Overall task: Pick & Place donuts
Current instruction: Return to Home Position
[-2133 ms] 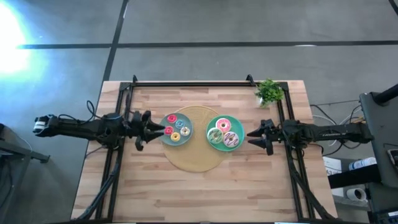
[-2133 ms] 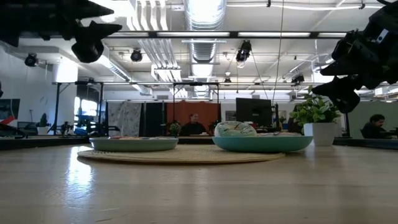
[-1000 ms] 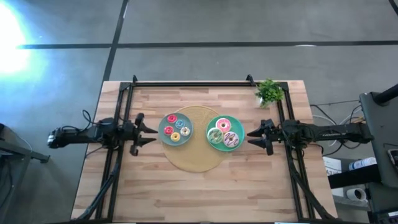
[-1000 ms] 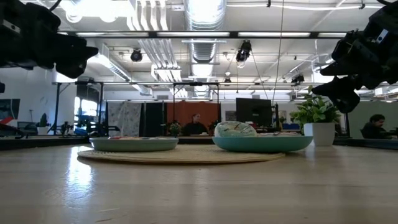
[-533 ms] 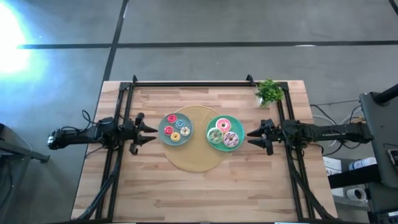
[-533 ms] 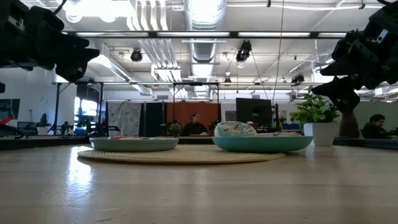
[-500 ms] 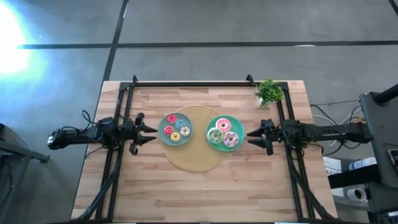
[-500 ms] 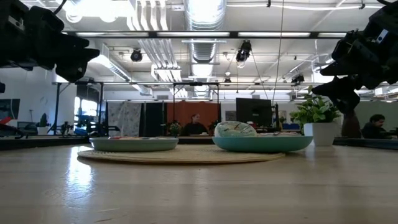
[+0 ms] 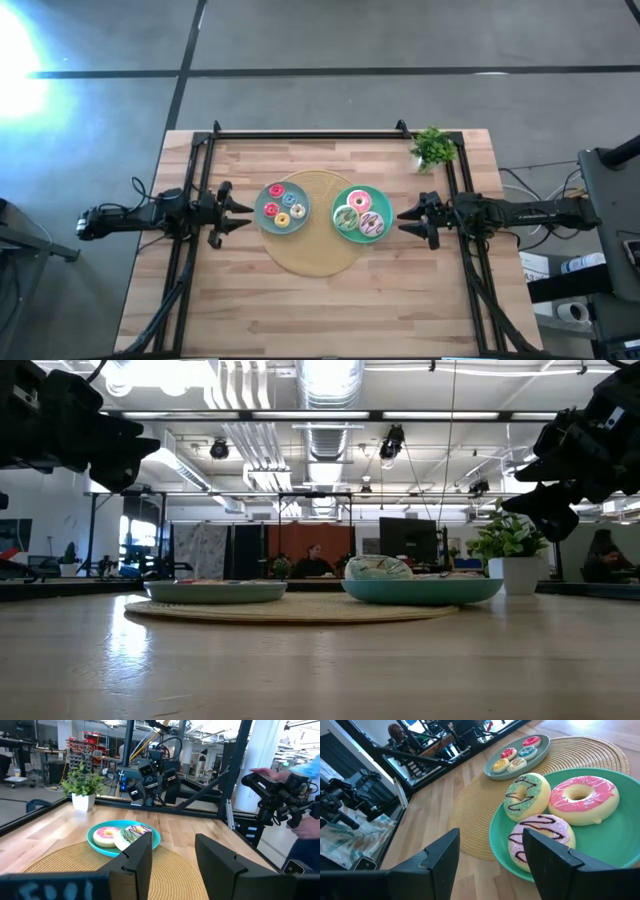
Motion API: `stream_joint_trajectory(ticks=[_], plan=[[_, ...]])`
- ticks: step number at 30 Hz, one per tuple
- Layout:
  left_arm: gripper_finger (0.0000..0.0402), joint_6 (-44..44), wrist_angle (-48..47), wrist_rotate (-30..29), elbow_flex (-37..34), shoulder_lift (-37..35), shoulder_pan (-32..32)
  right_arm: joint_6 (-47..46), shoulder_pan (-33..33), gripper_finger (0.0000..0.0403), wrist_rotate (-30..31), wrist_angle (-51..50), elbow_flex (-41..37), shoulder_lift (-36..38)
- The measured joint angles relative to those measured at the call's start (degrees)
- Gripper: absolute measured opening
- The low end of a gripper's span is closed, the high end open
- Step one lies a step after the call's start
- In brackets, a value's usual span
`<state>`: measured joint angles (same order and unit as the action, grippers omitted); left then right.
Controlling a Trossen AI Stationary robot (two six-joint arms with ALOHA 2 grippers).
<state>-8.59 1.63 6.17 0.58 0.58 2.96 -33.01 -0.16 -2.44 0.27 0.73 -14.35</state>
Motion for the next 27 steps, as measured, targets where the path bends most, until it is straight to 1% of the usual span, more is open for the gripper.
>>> stream_joint_trajectory(ticks=[3, 6, 8, 10, 12, 14, 16, 19, 22, 27], plan=[[0.0124, 0.0, 0.0, 0.0, 0.0, 0.0, 0.0, 0.9, 0.0, 0.0208, -0.2, 0.0, 0.0, 0.2], [0.0124, 0.0, 0.0, 0.0, 0.0, 0.0, 0.0, 5.5, 0.0, 0.0208, 0.8, 2.1, -0.2, 1.9], [0.0124, 0.0, 0.0, 0.0, 0.0, 0.0, 0.0, 11.1, 0.0, 0.0208, 0.8, 5.8, -0.2, 3.7], [0.0124, 0.0, 0.0, 0.0, 0.0, 0.0, 0.0, 18.4, 0.0, 0.0208, -0.8, 8.3, -0.2, 6.1], [0.0124, 0.0, 0.0, 0.0, 0.0, 0.0, 0.0, 24.5, 0.0, 0.0208, -2.8, 8.9, -0.2, 9.0], [0.0124, 0.0, 0.0, 0.0, 0.0, 0.0, 0.0, 27.8, -0.1, 0.0208, -4.0, 7.7, -0.2, 11.9], [0.0124, 0.0, 0.0, 0.0, 0.0, 0.0, 0.0, 29.0, -0.3, 0.0208, -4.0, 4.2, -0.1, 14.3], [0.0124, 0.0, 0.0, 0.0, 0.0, 0.0, 0.0, 31.4, -0.4, 0.0208, -3.3, 0.9, -0.2, 14.3], [0.0124, 0.0, 0.1, 0.0, 0.0, 0.2, 0.0, 33.5, 0.3, 0.0208, -2.1, 0.8, -0.2, 14.4], [0.0124, 0.0, 0.0, 0.0, 0.0, 0.5, 0.0, 31.4, 1.1, 0.0208, -1.9, 0.7, -0.2, 14.4]])
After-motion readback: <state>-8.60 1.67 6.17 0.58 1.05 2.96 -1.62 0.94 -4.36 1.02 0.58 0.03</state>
